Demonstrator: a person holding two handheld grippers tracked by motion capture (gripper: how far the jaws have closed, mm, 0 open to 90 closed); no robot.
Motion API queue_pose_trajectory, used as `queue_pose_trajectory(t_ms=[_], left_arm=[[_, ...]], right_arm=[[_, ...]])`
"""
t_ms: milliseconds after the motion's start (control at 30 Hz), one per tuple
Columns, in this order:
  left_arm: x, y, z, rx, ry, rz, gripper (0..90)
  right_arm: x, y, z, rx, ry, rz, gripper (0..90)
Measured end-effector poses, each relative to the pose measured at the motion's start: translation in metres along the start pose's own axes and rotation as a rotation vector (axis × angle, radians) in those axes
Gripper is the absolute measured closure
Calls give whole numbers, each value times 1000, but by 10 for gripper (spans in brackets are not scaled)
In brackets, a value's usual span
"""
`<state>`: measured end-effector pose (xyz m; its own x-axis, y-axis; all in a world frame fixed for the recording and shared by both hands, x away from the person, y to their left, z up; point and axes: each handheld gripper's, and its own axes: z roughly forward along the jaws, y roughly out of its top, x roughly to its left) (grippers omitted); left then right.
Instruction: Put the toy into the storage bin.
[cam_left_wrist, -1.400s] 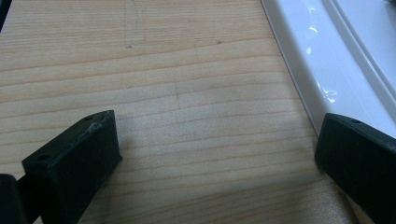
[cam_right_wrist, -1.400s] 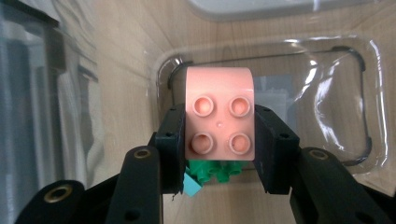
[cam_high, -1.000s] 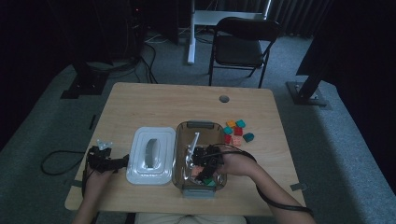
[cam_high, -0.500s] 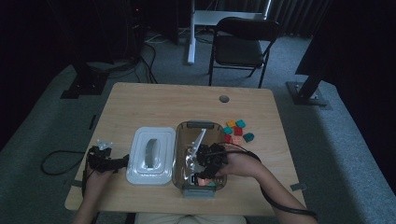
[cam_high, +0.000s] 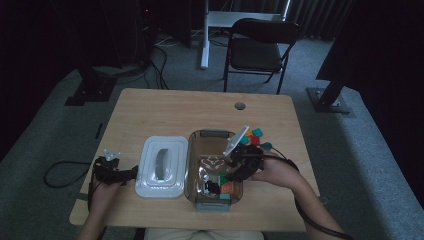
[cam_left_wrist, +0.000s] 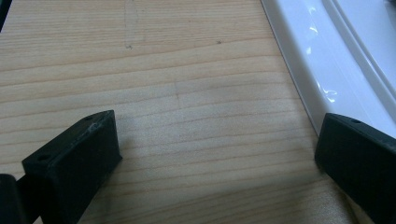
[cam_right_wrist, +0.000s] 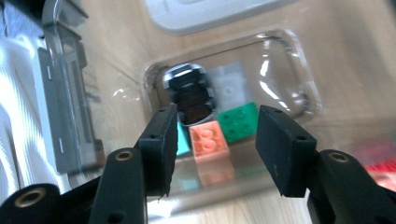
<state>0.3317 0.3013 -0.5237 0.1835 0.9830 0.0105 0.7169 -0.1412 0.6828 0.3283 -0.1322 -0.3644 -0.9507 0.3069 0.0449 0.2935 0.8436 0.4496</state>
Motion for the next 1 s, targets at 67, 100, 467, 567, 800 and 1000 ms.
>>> queue_pose_trajectory(t_ms=[67, 100, 467, 567, 800, 1000], left_arm=[[0, 0, 0, 1, 0, 0, 5], [0, 0, 0, 1, 0, 0, 5], [0, 0, 0, 0, 0, -1, 5], [0, 0, 0, -2, 0, -1, 5], [0, 0, 0, -1, 0, 0, 5], [0, 0, 0, -1, 0, 0, 5]], right_arm=[[-5, -6, -8, -19, -21, 22, 475], [-7, -9, -12, -27, -28, 32, 471], [-40, -49, -32, -81, -117, 193, 453], [-51, -62, -33, -92, -140, 247, 440], [-85, -94, -25, -108, -180, 386, 418], [-110, -113, -8, -91, -206, 478, 411]])
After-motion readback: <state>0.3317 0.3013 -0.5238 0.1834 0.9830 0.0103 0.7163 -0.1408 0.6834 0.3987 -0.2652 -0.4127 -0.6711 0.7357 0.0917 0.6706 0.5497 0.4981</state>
